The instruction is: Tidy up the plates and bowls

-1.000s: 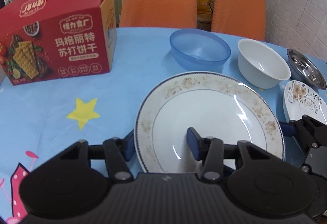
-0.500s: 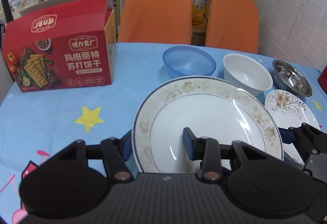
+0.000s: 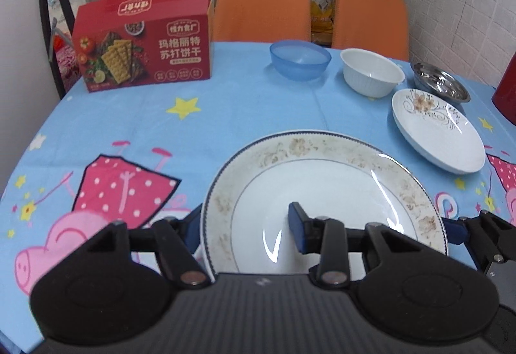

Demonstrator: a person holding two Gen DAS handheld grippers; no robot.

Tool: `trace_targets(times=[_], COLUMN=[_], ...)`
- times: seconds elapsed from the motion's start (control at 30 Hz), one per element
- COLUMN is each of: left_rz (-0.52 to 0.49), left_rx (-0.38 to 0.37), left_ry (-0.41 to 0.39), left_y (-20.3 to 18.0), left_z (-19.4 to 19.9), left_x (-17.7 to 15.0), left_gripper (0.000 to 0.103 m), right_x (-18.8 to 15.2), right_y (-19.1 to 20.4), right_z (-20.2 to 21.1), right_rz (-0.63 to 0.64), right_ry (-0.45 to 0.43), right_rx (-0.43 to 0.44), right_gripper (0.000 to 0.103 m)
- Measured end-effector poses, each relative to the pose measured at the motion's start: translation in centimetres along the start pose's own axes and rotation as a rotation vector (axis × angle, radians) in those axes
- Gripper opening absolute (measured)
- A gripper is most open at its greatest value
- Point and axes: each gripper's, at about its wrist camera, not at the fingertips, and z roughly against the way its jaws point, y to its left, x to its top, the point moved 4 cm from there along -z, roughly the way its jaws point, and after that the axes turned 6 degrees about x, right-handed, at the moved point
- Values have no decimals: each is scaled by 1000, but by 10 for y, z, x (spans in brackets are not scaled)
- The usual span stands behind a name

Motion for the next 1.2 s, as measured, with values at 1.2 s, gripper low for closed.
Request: trace_targets(times=[1.2], left_rz=[56], left_rx=[-54], left_ry=[-41], left_y=[14], left_z=[17], left_x=[-6], left_gripper=[59], right_x=[-16], right_y=[-35], right_z=[42], right_rz=[-94], right_ry=[-60], right_rx=[-40], right_gripper=[89])
